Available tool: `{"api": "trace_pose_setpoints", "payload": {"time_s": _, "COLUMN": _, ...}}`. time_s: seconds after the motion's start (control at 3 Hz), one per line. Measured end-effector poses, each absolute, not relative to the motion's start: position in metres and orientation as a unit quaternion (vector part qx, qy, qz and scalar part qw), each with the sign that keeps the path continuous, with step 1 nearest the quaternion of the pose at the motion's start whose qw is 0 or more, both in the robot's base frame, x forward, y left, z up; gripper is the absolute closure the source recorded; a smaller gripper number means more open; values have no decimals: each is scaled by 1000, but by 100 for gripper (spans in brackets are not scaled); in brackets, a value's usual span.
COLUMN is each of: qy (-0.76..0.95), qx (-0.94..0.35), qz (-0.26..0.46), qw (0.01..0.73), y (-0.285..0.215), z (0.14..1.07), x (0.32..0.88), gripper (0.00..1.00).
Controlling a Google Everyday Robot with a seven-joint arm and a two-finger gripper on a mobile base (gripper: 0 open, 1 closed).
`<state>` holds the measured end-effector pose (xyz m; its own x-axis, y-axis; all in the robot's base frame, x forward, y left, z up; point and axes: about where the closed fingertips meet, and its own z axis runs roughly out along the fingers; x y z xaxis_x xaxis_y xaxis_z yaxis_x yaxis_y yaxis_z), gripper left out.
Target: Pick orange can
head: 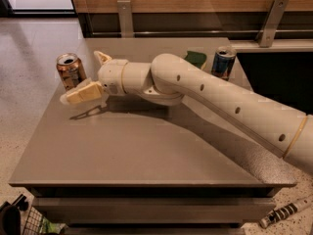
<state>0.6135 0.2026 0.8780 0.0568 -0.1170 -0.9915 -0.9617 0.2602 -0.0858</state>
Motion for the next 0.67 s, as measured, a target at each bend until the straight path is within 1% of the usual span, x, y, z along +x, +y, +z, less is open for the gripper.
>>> {"api": "trace_pose_setpoints", "payload": {"time_s": 0.33, "qy": 556, "qx": -477, "qz": 407, "qw": 545, "y": 219, "z": 876, "x": 613, "gripper": 0}}
{"api": "trace_pose_setpoints", "payload": {"time_s": 0.67, "qy": 539, "qx": -475, "qz": 442, "qw": 537, "y": 231, "z": 873, "x": 612, "gripper": 16}}
